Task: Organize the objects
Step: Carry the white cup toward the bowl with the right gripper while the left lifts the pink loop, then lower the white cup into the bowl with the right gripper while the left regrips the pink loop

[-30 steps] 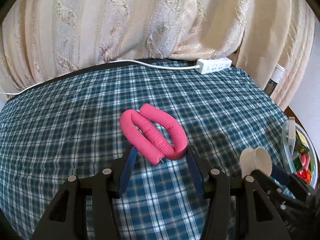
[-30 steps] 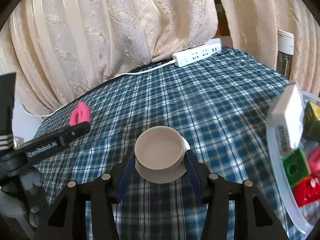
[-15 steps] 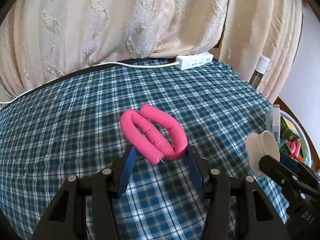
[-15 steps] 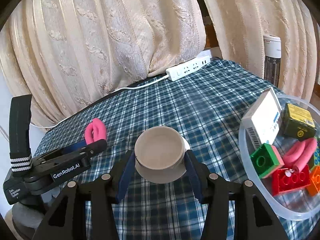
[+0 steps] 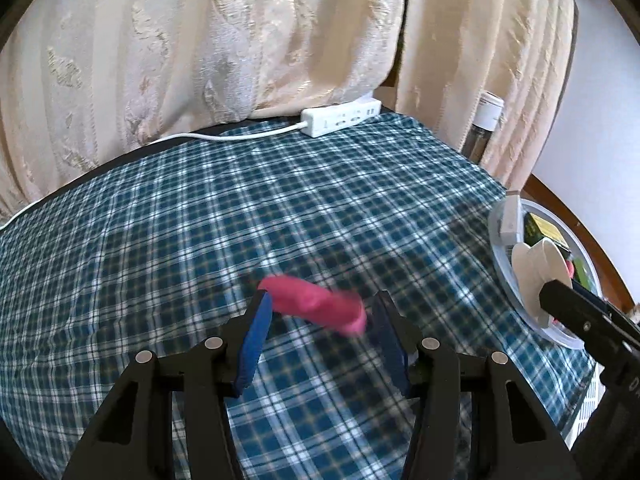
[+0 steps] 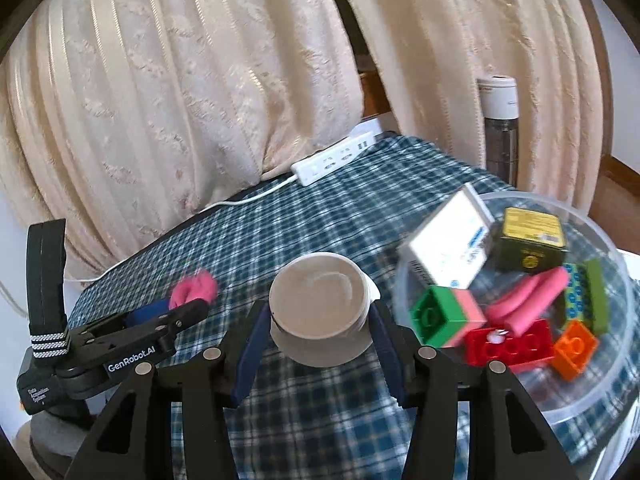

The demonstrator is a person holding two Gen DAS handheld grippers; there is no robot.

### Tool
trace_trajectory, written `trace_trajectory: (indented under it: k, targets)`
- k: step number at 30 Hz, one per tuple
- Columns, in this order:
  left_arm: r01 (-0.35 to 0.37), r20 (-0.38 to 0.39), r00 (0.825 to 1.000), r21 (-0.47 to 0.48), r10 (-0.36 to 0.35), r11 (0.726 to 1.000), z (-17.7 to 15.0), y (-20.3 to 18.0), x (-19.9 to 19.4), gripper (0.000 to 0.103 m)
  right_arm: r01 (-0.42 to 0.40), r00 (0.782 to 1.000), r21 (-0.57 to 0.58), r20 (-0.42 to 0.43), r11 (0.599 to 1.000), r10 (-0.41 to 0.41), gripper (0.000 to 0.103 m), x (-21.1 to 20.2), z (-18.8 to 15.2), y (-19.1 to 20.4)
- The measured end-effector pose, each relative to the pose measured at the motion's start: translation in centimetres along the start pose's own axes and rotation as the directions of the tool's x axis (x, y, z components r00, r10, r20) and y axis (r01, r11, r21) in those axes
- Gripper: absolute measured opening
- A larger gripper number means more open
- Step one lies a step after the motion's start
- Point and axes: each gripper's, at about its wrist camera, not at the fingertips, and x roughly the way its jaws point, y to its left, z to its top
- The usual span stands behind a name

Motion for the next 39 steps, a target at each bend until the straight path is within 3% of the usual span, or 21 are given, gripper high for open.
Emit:
trace_trajectory:
  k: [8, 16, 26, 34, 37, 39]
  targets:
    - [0.021, -0.006, 1.000, 0.024, -0.020, 1.000, 0.1, -1.4, 0.0, 0.054, 0.050, 0.998, 0.035, 0.021, 0.998, -0.051, 0.054, -1.3, 0.1, -2.4]
    - [-0.026, -0.024, 0.999, -0.011, 0.026, 1.000, 0.0, -0.6, 1.2, 0.054, 0.084, 0.995, 0.073, 0.050, 0.994, -0.088, 0.054, -2.8, 0.2, -4.4]
    - [-0.016, -0.059, 0.998, -0.023, 0.015, 1.000, -0.3, 0.0, 2.2, 0.055, 0.197, 0.975, 0.148, 0.070, 0.969, -0.209, 0.054, -3.4, 0.6, -8.3]
    - [-0.032, -0.058, 0.998, -0.007, 0.031, 0.999, -0.4, -0.3, 2.8, 0.055, 0.233, 0.968, 0.174, 0.051, 0.957, -0.245, 0.054, -2.5, 0.7, -10.0]
    - [-0.030, -0.058, 0.998, -0.002, 0.030, 1.000, -0.5, -0.5, 2.9, 0.050, 0.239, 0.968, 0.179, 0.038, 0.954, -0.250, 0.055, -2.1, 0.6, -10.4]
    - [-0.026, -0.060, 0.998, 0.006, 0.026, 1.000, -0.5, -0.6, 3.0, 0.038, 0.243, 0.967, 0.184, 0.032, 0.952, -0.253, 0.055, -2.0, 0.4, -10.7]
